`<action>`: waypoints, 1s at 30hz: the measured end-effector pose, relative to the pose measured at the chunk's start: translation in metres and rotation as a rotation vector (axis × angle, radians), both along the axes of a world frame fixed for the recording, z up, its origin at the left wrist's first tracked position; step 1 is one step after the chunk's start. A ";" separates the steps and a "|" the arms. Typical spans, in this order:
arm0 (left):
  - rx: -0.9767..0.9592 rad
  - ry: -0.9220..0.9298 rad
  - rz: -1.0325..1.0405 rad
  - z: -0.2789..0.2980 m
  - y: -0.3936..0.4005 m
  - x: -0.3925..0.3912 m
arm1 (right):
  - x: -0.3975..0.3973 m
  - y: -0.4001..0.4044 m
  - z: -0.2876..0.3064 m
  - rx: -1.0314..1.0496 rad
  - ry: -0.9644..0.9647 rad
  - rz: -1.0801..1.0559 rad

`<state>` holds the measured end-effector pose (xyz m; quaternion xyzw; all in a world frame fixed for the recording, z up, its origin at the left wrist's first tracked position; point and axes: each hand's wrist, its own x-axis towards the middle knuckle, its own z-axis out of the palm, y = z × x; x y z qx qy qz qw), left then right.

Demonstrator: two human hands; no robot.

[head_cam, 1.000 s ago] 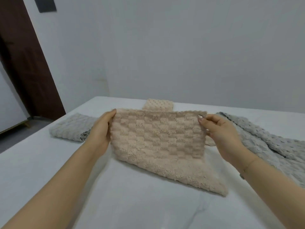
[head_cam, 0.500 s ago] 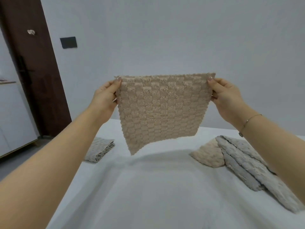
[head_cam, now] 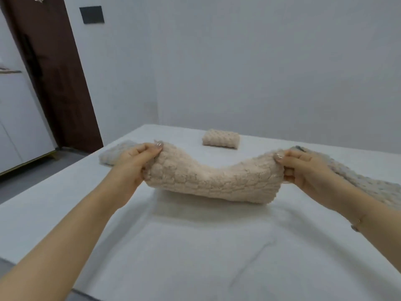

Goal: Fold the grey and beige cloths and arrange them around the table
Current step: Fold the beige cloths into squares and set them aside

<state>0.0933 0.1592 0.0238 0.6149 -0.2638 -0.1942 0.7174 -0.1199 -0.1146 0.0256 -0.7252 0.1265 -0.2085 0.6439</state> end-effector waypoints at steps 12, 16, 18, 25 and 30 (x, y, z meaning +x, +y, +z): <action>0.291 -0.003 -0.163 -0.069 0.068 -0.043 | -0.059 0.034 -0.056 0.048 0.280 0.231; 0.317 -0.008 -0.252 -0.070 0.075 -0.048 | -0.062 0.037 -0.058 0.104 0.342 0.227; 0.341 -0.050 -0.264 -0.068 0.074 -0.046 | -0.061 0.033 -0.059 0.100 0.364 0.249; 0.380 -0.200 -0.159 -0.057 0.061 -0.016 | -0.041 0.022 -0.059 0.054 0.273 0.198; 0.406 -0.169 -0.086 -0.053 0.039 0.011 | -0.003 0.004 -0.052 0.122 0.166 -0.005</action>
